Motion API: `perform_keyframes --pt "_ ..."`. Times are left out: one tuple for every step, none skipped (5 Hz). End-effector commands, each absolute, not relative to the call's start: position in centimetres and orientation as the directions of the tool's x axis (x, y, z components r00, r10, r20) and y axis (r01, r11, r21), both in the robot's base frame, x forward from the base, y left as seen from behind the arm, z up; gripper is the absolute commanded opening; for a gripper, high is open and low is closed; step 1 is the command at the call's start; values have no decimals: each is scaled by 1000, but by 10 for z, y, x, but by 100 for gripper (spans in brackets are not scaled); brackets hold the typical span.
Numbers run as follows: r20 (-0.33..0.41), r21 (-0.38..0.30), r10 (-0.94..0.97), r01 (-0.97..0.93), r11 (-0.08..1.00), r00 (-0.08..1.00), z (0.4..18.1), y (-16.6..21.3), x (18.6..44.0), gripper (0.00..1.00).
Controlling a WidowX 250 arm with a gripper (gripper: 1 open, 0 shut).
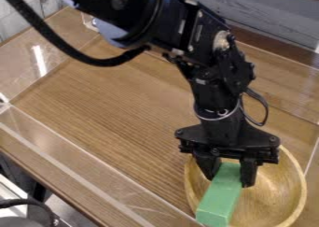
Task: Put the green block in the brown bowl
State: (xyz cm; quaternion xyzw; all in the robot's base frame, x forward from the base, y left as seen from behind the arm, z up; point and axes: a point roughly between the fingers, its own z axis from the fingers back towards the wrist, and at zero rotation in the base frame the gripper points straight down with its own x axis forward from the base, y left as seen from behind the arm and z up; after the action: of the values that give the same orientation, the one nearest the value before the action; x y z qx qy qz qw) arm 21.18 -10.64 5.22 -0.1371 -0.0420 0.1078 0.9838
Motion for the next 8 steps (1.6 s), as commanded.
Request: perform_keyframes --pt "83 -300 215 -181 936 973 63 -114 222 0" --pt "68 -298 207 -178 938 976 63 -117 221 0" --pt "53 -297 203 -179 938 978 61 -120 220 0" --pt "42 -296 204 -183 938 978 60 -123 219 0" --pt "33 -294 209 -190 937 977 60 -124 219 0" --pt "24 -292 212 -196 936 977 61 -125 218 0" --pt "14 -290 217 -204 935 976 62 -125 217 0" --pt "6 -290 224 -213 933 975 63 -125 216 0"
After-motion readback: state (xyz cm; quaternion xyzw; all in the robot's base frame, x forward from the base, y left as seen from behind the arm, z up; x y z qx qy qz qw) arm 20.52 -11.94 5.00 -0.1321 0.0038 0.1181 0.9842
